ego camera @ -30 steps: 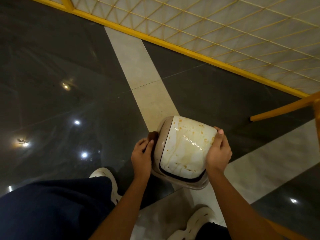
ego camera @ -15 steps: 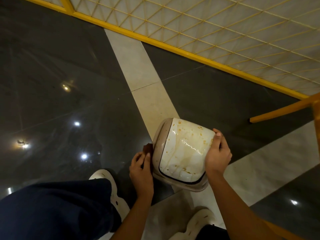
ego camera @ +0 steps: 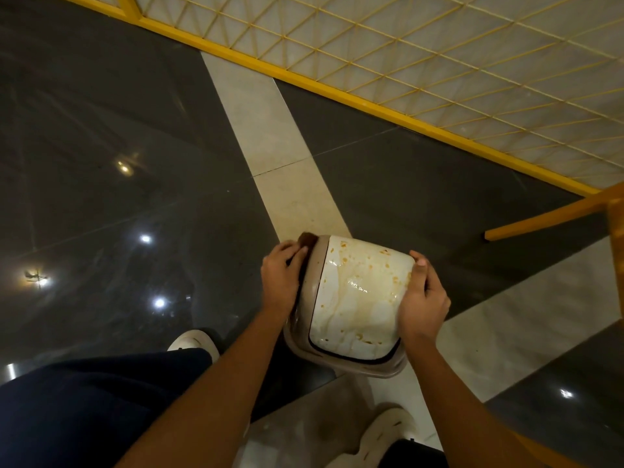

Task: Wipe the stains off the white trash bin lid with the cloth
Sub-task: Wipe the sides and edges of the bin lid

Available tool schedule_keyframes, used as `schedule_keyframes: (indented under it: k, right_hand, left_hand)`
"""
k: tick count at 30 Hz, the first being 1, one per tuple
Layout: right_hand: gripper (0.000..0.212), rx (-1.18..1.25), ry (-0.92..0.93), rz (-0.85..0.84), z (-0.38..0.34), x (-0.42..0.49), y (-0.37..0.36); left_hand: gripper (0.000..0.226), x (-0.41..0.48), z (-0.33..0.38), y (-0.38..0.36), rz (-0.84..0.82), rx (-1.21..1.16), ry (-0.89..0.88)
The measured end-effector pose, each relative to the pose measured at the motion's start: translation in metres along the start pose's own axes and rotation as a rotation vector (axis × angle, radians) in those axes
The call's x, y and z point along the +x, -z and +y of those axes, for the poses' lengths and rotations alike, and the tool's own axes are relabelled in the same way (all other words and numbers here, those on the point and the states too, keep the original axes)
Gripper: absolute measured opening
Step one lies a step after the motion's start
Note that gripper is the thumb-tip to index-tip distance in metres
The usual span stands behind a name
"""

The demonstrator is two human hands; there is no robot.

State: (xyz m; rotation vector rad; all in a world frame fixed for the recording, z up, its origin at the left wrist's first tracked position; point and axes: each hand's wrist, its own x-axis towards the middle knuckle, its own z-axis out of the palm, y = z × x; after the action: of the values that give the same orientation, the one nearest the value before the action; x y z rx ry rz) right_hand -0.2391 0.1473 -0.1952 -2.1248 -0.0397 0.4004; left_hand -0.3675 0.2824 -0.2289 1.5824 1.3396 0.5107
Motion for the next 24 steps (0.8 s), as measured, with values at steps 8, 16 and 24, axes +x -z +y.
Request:
schedule_keyframes:
  k: [8, 16, 24]
  right_hand:
    - [0.039, 0.010, 0.011, 0.012, 0.001, -0.001, -0.001]
    - [0.038, 0.030, -0.009, 0.010, -0.002, 0.000, 0.000]
    - [0.037, 0.043, -0.028, 0.022, -0.003, -0.001, 0.000]
  left_hand:
    - [0.027, -0.017, -0.011, 0.001, -0.006, -0.075, 0.069]
    - [0.023, -0.005, -0.007, 0.001, -0.039, -0.084, 0.018]
    - [0.021, 0.037, 0.019, -0.007, -0.241, -0.040, -0.023]
